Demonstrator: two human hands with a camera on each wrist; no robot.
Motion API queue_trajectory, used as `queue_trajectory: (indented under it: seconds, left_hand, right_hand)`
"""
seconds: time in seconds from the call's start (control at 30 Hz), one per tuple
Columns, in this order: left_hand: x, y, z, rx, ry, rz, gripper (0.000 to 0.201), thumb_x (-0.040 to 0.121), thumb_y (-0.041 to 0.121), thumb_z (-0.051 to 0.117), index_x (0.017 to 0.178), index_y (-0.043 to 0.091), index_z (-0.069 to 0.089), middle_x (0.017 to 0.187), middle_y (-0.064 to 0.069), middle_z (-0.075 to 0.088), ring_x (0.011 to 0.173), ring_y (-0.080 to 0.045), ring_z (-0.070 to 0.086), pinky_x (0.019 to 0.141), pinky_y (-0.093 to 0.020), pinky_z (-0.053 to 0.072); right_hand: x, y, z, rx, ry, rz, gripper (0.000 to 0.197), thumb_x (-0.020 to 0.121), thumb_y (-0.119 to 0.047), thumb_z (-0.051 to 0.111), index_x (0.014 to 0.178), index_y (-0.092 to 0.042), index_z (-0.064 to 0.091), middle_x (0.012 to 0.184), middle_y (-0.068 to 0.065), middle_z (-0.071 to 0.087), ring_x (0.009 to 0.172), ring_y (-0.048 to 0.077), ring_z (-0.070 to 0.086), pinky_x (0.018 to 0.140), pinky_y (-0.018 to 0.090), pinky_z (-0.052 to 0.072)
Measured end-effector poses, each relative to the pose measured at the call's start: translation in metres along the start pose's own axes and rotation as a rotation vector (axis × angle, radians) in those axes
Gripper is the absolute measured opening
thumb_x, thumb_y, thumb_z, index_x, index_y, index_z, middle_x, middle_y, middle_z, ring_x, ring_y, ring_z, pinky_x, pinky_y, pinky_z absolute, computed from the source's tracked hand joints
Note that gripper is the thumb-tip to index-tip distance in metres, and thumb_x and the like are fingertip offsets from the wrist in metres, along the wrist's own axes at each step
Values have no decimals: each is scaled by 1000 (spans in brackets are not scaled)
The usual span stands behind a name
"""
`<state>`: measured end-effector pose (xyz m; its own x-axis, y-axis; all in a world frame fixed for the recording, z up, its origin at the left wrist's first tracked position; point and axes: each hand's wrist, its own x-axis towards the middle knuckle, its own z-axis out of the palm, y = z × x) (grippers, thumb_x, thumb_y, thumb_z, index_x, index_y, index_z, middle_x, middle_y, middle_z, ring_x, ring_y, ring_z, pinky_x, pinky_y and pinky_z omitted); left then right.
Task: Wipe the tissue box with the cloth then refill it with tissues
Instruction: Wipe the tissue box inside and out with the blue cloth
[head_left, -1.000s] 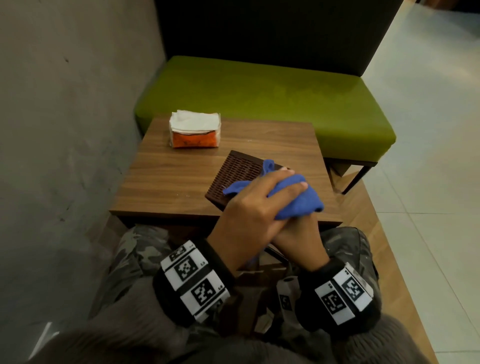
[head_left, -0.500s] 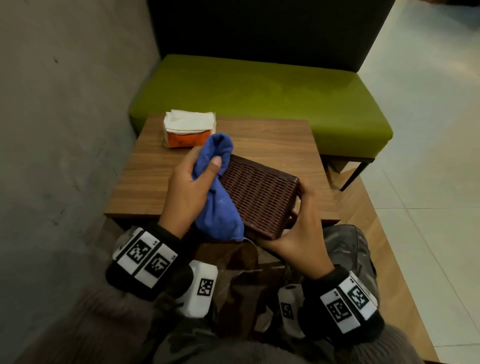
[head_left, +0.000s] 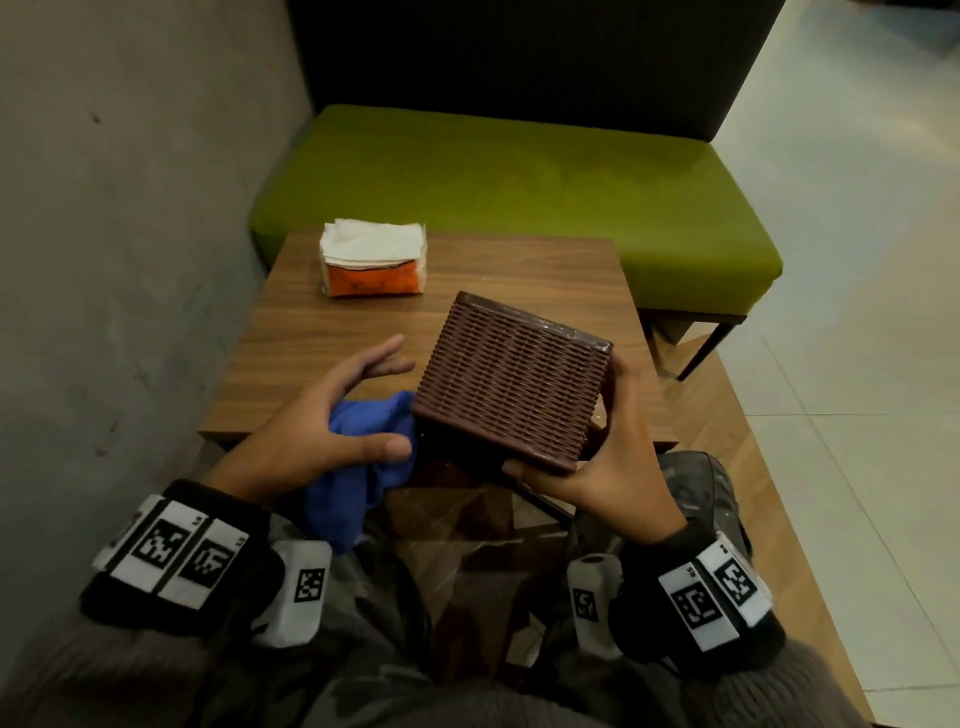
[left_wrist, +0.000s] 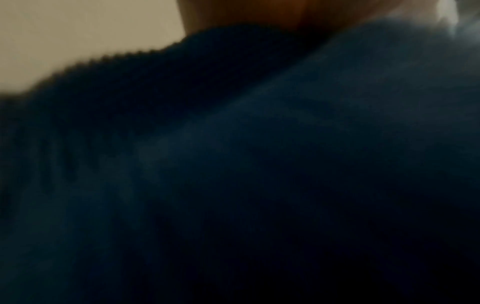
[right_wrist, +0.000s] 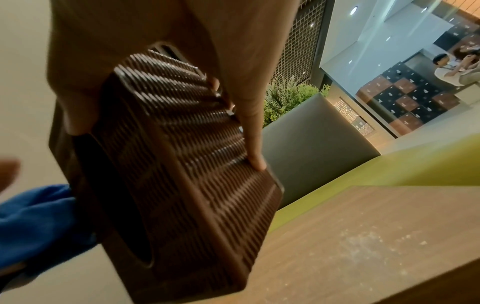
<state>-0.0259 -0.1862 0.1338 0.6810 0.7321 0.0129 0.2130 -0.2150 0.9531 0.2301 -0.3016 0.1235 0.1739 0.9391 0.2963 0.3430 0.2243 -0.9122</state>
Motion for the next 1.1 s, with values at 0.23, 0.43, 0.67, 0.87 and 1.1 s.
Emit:
queue_trajectory:
  seconds: [0.23,0.43,0.67,0.87,1.1]
  left_hand:
    - [9,38,1,224,-273,3,134,49,43,88,144,47,-6,150,27,19,134,10,26,108,-13,27]
    - [13,47,10,428,-90,32,108,50,45,86,134,49,18,114,18,56,98,3,58,89,-31,49]
    - [18,63,35,1080,-54,76,110,54,56,74,141,31,12,134,12,38,93,-16,60,71,-34,49]
    - [23,51,36,905,-169,99,112,58,53,78,145,34,9,141,15,33,115,-6,51,90,-32,48]
    - [18,52,37,286,577,336,43,84,27,68,121,14,51,120,-1,56,116,-7,52,100,-25,41]
  right_hand:
    - [-1,-1,-6,26,-169,-27,108,56,-36,89,140,-33,22,138,-11,47,131,11,48,102,15,40]
    - [3,2,-8,-45,-170,38,119,66,-30,88,152,-30,6,157,-3,28,144,7,30,114,37,37]
    - [4,-2,26,-582,-100,-171,113,66,-49,74,154,-14,12,161,8,18,151,25,10,120,53,19]
    - [0,7,31,-496,-84,-111,100,61,-54,73,142,-14,30,137,7,43,129,26,41,105,50,39]
    - [-3,7,21,-264,28,-156,95,63,-44,83,137,-38,24,130,-3,44,122,18,48,101,44,45]
